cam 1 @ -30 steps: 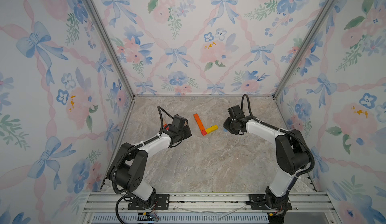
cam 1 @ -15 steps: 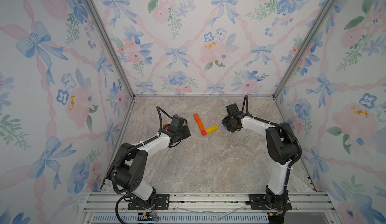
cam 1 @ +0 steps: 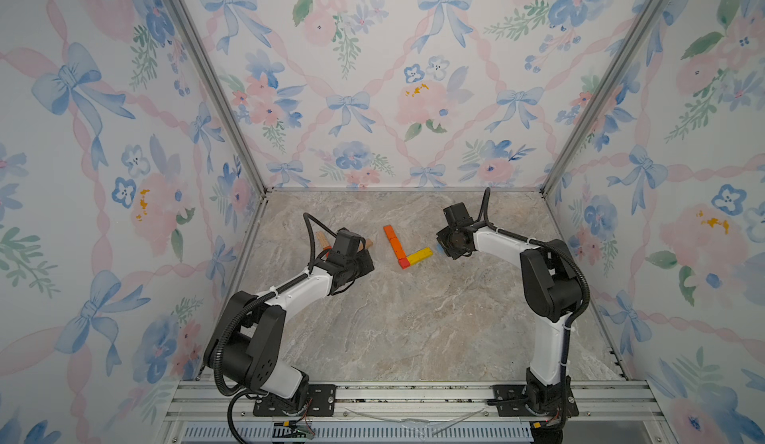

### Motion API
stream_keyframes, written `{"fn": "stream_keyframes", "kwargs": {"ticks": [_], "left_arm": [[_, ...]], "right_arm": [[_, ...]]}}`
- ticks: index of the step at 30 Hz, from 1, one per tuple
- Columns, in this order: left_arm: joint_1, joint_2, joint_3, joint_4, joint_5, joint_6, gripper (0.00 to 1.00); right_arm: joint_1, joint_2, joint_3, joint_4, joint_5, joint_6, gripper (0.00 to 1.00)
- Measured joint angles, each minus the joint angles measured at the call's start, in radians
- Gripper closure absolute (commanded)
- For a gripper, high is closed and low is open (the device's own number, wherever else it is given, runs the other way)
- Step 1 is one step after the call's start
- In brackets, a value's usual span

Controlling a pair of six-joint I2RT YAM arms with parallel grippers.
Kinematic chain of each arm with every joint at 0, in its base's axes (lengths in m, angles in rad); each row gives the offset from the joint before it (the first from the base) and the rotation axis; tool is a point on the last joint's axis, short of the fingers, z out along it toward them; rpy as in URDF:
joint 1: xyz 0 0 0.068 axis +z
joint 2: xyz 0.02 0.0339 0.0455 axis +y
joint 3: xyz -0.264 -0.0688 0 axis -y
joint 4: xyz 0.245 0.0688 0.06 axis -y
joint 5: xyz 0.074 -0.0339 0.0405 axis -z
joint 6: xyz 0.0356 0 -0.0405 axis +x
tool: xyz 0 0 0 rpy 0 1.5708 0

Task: Assemble the letter v with building blocks
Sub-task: Assemble the building block at the center of the board.

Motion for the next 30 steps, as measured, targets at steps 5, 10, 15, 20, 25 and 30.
{"fn": "stream_keyframes", "kwargs": {"ticks": [5,10,15,20,25,30], "left_arm": [[0.005,-0.011,-0.017,0.000,0.000,0.000,0.94],[0.007,-0.018,-0.030,0.000,0.000,0.000,0.94],[0.016,-0.034,-0.041,0.000,0.000,0.000,0.93],[0.019,-0.046,-0.046,0.000,-0.001,0.000,0.93],[0.021,-0.051,-0.050,0.000,0.000,0.000,0.93],[0.025,-0.056,-0.051,0.000,-0.001,0.000,0.93]], "right_arm": [[0.009,0.023,0.011,0.005,-0.001,0.014,0.95],[0.014,0.035,0.011,0.007,-0.004,0.021,0.93],[0.018,0.038,0.011,0.019,-0.004,0.029,0.88],[0.018,0.043,0.016,0.026,-0.005,0.034,0.80],[0.018,0.044,0.016,0.030,-0.005,0.043,0.65],[0.018,0.050,0.016,0.057,-0.016,0.066,0.55]]}}
